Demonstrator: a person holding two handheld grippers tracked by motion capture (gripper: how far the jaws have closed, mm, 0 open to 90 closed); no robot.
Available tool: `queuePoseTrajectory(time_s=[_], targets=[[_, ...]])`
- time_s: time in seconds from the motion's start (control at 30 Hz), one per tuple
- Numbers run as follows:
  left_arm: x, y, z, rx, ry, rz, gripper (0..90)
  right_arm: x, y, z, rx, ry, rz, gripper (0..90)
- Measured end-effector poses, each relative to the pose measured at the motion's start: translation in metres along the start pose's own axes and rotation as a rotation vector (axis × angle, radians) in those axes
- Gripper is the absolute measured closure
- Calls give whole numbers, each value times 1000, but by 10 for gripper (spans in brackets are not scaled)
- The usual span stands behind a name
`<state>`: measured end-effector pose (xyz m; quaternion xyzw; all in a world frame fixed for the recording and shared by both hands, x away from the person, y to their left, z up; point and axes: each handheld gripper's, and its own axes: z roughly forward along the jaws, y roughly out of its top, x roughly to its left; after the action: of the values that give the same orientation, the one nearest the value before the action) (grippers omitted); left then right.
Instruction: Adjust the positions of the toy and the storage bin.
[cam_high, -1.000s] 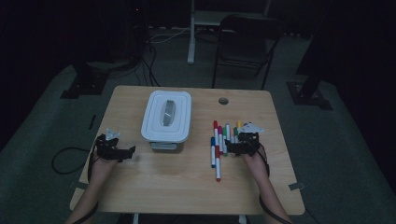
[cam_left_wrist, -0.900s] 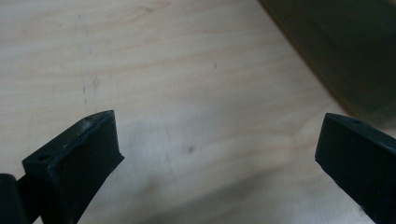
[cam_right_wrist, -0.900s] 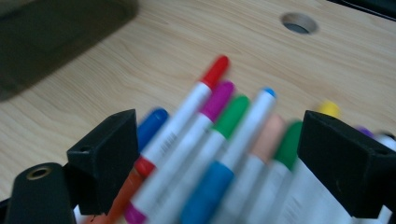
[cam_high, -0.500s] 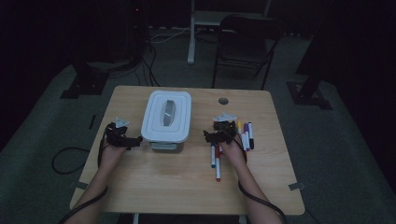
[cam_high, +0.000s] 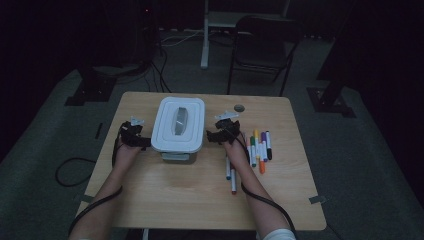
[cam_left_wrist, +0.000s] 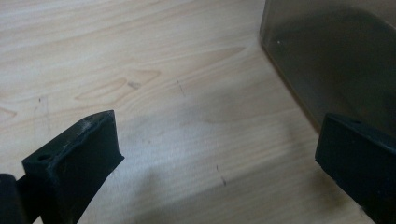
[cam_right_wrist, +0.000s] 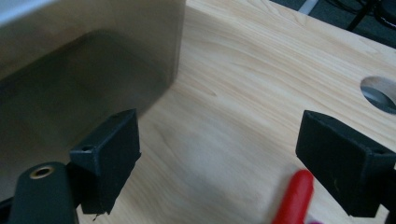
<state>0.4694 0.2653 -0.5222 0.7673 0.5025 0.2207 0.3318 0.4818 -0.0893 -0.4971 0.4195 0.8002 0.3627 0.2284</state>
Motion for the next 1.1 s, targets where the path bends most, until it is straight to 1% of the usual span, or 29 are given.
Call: queuePoseTrajectory(time_s=[0.03,0.23,0.3,0.37,0.4,0.43,0.47,0.53,0.6,0.63,0.67,0.7,0.87,0.9,0.93,1.0,1.1], targets=[[0,2,0,-3,-6,-2,5,1,2,1,0,-4,2,134],[-1,14,3,-16,-23,0,5,6,6,7,-1,9,5,134],[-2,17,5,-17,-21,-5,5,8,7,8,3,8,12,135],[-3,18,5,-17,-27,-6,5,10,7,9,-2,16,10,134],[-4,18,5,-17,-30,1,5,11,8,9,-6,24,15,143],[-5,19,5,-14,-36,12,5,12,8,9,-3,12,8,144],[-7,19,5,-3,-32,24,5,12,8,8,-6,3,5,146],[-9,19,5,1,-30,21,5,11,8,7,-12,17,20,155],[-12,19,5,1,-26,24,5,9,7,5,-4,38,24,156],[-14,19,5,0,-27,21,5,9,6,5,-6,38,19,156],[-15,19,5,1,-26,27,5,9,5,3,0,35,4,157],[-16,19,4,0,-24,33,5,9,4,2,0,37,1,164],[-24,19,0,8,-33,53,6,8,-3,-4,5,75,-3,167],[-26,19,-2,9,-35,56,6,8,-4,-5,6,76,-9,170],[-28,19,-3,12,-35,69,6,9,-6,-7,9,76,-19,170],[-33,18,-5,13,-40,79,6,9,-8,-11,10,74,-25,171],[-42,17,-9,12,-47,100,6,6,-14,-17,8,82,-20,172]])
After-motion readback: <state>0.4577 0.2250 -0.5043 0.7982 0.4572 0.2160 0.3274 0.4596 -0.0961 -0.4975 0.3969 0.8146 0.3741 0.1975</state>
